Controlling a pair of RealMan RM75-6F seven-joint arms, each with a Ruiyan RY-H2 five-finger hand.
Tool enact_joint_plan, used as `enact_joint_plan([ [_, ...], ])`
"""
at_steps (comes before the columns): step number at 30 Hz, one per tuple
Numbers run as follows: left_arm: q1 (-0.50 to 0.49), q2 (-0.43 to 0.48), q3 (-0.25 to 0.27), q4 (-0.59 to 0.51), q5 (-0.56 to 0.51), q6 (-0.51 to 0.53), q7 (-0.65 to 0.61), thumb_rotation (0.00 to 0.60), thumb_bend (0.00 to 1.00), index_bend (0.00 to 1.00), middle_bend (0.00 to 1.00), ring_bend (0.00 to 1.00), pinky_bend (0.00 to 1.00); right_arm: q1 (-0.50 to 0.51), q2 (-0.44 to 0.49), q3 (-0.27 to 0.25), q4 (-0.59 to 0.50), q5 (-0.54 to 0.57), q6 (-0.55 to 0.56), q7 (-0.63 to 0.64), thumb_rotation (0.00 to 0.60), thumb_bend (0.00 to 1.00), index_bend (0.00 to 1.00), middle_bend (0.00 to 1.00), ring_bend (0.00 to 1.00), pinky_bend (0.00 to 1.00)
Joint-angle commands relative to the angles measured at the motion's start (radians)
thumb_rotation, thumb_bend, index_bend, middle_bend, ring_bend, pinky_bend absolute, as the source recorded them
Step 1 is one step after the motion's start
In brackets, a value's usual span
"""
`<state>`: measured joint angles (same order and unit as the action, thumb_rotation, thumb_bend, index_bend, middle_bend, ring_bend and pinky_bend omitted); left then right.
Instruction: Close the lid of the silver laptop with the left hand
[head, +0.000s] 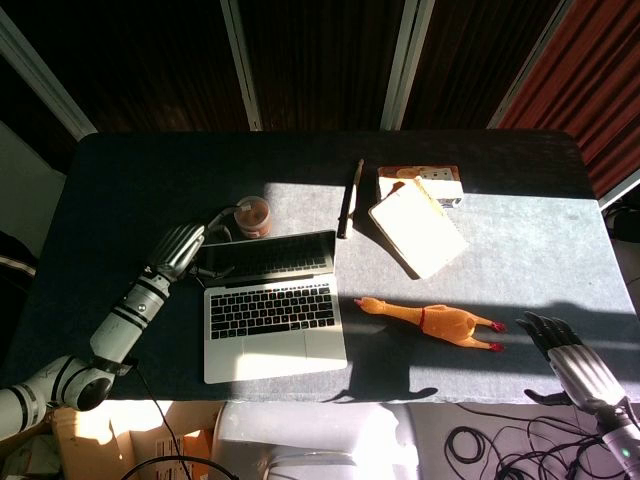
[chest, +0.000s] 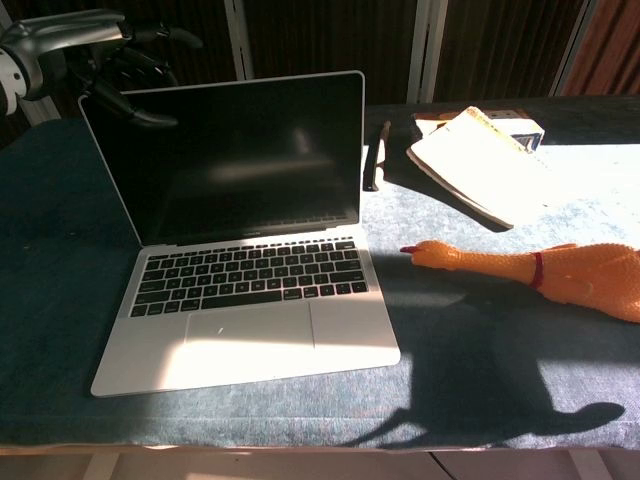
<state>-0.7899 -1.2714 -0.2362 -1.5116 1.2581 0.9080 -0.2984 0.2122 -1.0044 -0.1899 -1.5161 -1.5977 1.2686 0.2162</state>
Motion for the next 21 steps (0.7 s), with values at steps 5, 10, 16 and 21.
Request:
enact_joint_plan([
  [5,0.058,0.095,0.052,-0.159,0.108,0.072,0.062,0.600,0.28,0.16,0.51,0.39,0.33,-0.014,0.006,0.011,-0.010,-0.004,0.011,-0.007,0.600,0.09,0.00,0.00,0.00,0.00],
  [10,0.090,0.139,0.115,-0.252,0.188,0.087,0.098,0.554,0.32,0.16,0.51,0.39,0.33,-0.026,0.018,0.017,-0.029,-0.016,0.028,-0.007,0.600,0.09,0.00,0.00,0.00,0.00],
  [16,0.108,0.163,0.181,-0.306,0.245,0.062,0.122,0.470,0.36,0.16,0.51,0.35,0.33,-0.048,0.038,0.022,-0.051,-0.029,0.062,-0.013,0.600,0.09,0.00,0.00,0.00,0.00],
  [21,0.116,0.191,0.239,-0.359,0.292,0.024,0.117,0.378,0.37,0.16,0.48,0.28,0.33,-0.061,0.046,0.028,-0.058,-0.025,0.069,-0.016,0.600,0.09,0.00,0.00,0.00,0.00],
])
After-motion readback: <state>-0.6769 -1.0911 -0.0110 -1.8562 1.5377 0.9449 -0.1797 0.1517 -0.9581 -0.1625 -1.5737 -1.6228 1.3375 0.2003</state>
